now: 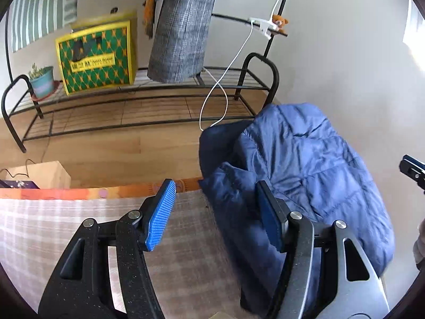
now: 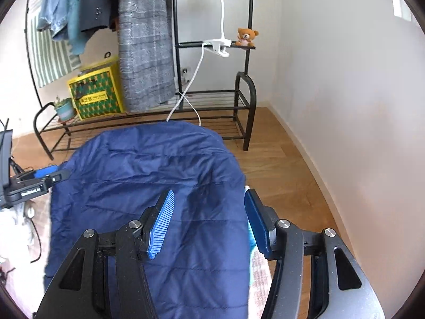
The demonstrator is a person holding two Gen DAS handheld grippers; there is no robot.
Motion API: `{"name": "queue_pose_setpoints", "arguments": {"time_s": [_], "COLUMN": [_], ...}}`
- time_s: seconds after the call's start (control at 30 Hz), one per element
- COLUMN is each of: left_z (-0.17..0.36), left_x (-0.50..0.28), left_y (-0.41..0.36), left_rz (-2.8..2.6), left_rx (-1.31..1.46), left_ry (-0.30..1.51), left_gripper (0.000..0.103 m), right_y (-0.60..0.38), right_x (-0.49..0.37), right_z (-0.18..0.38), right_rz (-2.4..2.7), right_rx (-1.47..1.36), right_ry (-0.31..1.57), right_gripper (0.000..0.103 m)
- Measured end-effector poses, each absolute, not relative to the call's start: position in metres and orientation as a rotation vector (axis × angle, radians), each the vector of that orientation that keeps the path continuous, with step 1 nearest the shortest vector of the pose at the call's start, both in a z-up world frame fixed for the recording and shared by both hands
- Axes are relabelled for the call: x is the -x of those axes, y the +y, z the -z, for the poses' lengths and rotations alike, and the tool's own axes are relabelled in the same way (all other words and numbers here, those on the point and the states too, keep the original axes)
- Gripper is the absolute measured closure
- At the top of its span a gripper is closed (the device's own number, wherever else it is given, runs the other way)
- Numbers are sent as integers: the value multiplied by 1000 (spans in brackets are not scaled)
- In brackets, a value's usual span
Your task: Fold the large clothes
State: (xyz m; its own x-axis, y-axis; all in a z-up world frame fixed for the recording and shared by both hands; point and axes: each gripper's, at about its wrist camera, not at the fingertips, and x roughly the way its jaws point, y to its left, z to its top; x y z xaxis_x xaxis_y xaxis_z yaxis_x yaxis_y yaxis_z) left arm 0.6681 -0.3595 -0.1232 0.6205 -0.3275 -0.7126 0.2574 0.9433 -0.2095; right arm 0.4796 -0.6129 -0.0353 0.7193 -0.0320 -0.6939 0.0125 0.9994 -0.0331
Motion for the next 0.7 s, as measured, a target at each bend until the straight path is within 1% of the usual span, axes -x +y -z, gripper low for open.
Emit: {"name": "queue_pose_setpoints", "arguments": {"time_s": [0.27,0.5,0.7], "left_z": [45,-25,-73], "left_x": [-600,-510,-431], "left_y": [-325,-297,-277], "left_rz": [396,448,467], "left_rx": [71,23,-35], "left_ry": [744,655,563], "left_gripper": [39,39,39], "right_y": [-579,-545,-512], "right_x": [-437,-374,-314], "right_z": [-17,-72,-114], "right_rz": [27,31,29], "right_rx": [22,29,48], "right_ry": [691,617,561], "right_gripper": [49,49,48]}}
